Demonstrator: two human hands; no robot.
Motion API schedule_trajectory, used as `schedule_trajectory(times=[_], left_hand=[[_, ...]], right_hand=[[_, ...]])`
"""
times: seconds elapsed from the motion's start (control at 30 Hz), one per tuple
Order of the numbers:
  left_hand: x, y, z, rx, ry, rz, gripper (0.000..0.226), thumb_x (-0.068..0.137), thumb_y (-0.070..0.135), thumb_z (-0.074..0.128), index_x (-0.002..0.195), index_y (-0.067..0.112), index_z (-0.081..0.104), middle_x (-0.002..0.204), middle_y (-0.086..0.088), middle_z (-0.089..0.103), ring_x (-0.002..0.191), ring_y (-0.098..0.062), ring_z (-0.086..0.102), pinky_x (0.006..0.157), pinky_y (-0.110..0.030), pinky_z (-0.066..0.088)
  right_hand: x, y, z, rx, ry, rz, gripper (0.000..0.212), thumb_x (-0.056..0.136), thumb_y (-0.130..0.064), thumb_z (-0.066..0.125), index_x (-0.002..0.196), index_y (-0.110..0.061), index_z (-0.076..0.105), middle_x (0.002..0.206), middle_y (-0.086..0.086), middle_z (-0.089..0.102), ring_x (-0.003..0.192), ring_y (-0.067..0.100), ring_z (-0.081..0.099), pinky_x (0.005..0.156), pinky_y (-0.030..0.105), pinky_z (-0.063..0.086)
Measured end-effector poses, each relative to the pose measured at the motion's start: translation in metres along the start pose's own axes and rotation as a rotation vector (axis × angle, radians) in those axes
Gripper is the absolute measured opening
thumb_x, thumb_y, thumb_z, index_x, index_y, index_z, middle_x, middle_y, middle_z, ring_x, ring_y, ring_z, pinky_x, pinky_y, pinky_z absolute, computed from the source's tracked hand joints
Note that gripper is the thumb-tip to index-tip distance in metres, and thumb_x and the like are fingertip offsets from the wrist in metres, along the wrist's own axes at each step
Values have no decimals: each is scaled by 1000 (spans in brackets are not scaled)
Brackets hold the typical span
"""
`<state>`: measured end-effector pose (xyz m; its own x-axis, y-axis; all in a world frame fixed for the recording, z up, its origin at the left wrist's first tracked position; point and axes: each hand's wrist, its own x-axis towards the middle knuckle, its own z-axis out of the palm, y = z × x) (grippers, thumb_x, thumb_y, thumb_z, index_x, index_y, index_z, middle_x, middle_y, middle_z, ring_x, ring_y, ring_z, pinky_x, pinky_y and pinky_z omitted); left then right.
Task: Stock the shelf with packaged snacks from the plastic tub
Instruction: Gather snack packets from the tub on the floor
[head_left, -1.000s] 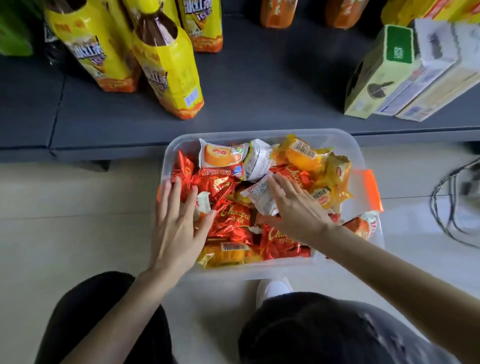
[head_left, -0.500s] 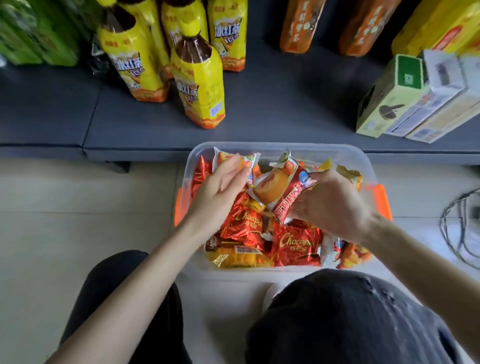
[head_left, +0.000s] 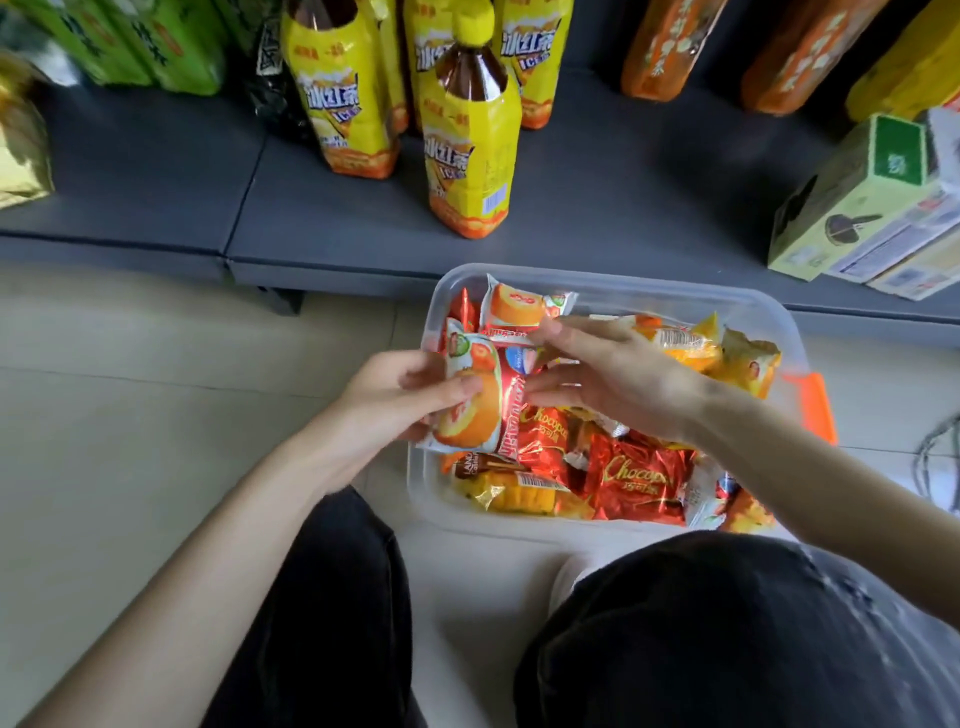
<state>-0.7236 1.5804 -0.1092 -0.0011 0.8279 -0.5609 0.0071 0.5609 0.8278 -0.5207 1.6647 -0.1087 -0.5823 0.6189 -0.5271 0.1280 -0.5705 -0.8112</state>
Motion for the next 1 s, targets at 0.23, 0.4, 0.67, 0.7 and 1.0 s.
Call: schedule_trajectory(times=[0.23, 0.4, 0.67, 0.7, 1.0], left_hand=[[-12, -27, -46, -262, 317, 9, 30, 82, 25, 64, 103, 3, 67, 94, -12, 73, 79, -19, 70, 70, -26, 59], [-16, -39, -55, -297, 438, 13, 11, 90, 17, 61, 94, 7, 67, 85, -4, 74, 74, -14, 71, 70, -24, 59], [-22, -37, -56, -502, 523, -28, 9, 92, 21, 59, 96, 15, 65, 87, 2, 75, 79, -8, 71, 70, -22, 54], [-26, -34, -55, -528, 538, -35, 7, 92, 22, 59, 93, 17, 64, 84, 4, 74, 74, -5, 70, 66, -20, 52], [-117, 87, -42, -742, 508, 10, 59, 70, 17, 69, 127, 20, 54, 110, -9, 70, 95, -24, 71, 80, -36, 59]], right_hand=[[31, 25, 14, -297, 309, 138, 37, 87, -35, 64, 108, -5, 60, 97, 12, 65, 81, 18, 67, 75, 35, 59], [53, 44, 34, -453, 311, 286, 44, 78, -50, 71, 97, -10, 64, 96, 5, 68, 91, 21, 66, 84, 40, 57], [54, 53, 46, -519, 385, 270, 38, 80, -33, 74, 110, -12, 61, 91, -2, 64, 79, 12, 62, 58, 16, 48], [47, 46, 44, -462, 406, 286, 36, 80, -28, 76, 107, -10, 62, 95, 2, 66, 81, 15, 64, 63, 22, 53], [-74, -85, 55, -94, 358, 199, 44, 83, -8, 69, 119, -28, 52, 96, 10, 72, 84, 23, 71, 74, 42, 59]])
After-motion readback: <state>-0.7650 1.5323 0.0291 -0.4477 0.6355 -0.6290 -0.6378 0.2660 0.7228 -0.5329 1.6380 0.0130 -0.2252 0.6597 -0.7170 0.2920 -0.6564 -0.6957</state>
